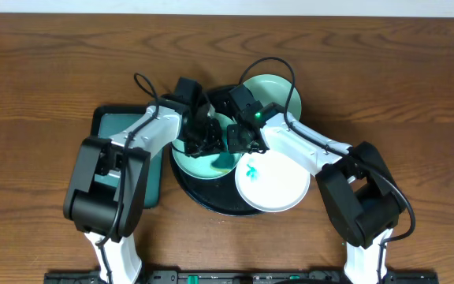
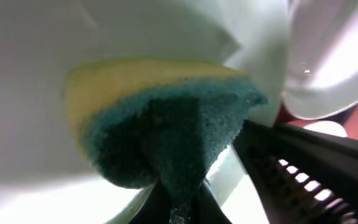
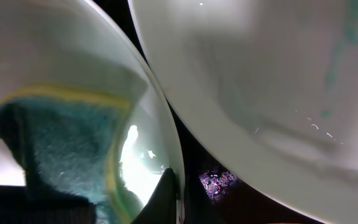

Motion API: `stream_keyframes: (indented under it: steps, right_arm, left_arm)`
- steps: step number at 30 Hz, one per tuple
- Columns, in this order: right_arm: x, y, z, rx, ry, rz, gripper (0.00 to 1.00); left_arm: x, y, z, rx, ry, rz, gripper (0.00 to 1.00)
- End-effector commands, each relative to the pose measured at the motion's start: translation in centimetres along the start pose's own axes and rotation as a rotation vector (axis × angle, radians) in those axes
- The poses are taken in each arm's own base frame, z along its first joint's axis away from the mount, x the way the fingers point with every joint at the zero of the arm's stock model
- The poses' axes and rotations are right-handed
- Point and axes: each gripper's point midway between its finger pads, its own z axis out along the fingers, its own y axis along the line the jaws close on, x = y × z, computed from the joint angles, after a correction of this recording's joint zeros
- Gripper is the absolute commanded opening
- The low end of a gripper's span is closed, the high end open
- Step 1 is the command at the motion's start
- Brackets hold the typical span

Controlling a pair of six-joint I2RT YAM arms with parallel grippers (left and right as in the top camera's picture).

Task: Clean dirty plates on tray and stack at the side
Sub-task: 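Scrub the left pale green plate with the held sponge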

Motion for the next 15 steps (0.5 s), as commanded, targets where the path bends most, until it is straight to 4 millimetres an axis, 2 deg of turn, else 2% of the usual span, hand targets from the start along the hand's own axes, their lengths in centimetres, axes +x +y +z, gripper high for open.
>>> stream_keyframes:
  steps: [1, 6, 10, 15]
  right_arm:
    - [2.2, 0.0, 1.0, 0.019, 0.059, -0.049, 0.01]
    - [2.4, -0.1, 1.0, 0.023, 0.066, -0.048, 0.01]
    - [2.8, -0.5, 0.9, 0.036, 0.085, -0.047, 0.01]
    - [3.3, -0.8, 0.9, 0.049, 0.106, -0.046, 0.01]
  left_arm:
    - [0.1, -1.2, 0.9, 0.114, 0.040, 0.001, 0.07]
    - [-2.2, -0.8, 0.9, 0.121, -0.035, -0.013, 0.08]
    - [-4.4, 3.0, 0.8, -0.054, -0.144, -0.045, 0.07]
    - [-7.2, 7.6, -1.3, -0.227, -0.282, -0.105, 0.07]
